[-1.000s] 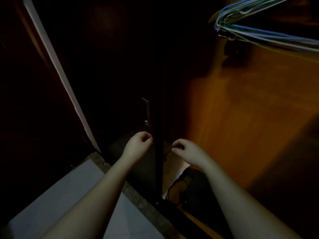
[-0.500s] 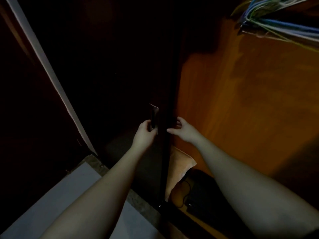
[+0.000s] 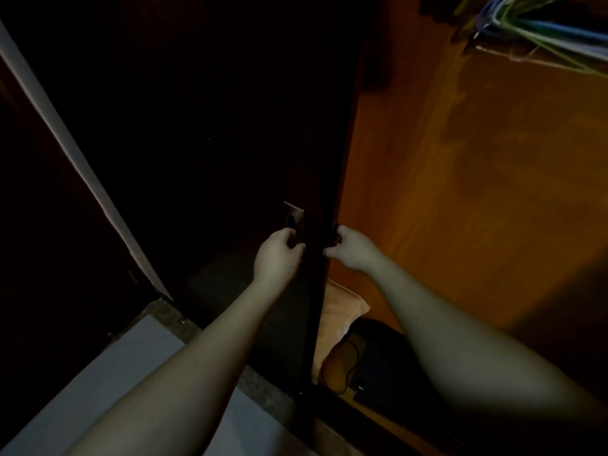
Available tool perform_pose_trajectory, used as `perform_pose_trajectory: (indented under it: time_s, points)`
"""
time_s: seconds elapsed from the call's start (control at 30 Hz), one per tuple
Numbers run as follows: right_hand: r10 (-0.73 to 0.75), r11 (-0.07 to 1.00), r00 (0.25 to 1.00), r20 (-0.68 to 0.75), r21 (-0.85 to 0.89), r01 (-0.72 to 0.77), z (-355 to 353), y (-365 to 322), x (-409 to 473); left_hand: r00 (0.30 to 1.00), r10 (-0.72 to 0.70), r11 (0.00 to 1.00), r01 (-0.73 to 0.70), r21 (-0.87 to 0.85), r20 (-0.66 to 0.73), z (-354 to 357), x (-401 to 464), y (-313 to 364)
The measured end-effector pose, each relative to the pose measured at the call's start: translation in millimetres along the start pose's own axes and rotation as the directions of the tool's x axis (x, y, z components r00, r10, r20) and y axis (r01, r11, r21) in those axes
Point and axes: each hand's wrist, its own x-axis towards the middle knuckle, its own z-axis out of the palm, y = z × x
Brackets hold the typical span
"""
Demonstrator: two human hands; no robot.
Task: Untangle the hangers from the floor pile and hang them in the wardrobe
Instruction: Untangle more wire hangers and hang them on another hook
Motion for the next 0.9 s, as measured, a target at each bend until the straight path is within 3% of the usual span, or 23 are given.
perform_pose_trajectory:
  time_s: [0.33, 0.9]
  points:
    - [-0.027, 0.999, 0.999, -0.031, -0.028, 0.026, -1.9, 7.5, -12.5, 1.0, -0.003, 1.0, 0.002, 0.021, 0.017, -4.5, -6.2, -3.4]
    - [0.0, 0.996, 0.998, -0.062, 0.087, 0.005, -37.1, 59.3, -78.6, 0.999, 0.019, 1.0, -0.019, -0.013, 0.026, 25.3, -40.0, 30.0]
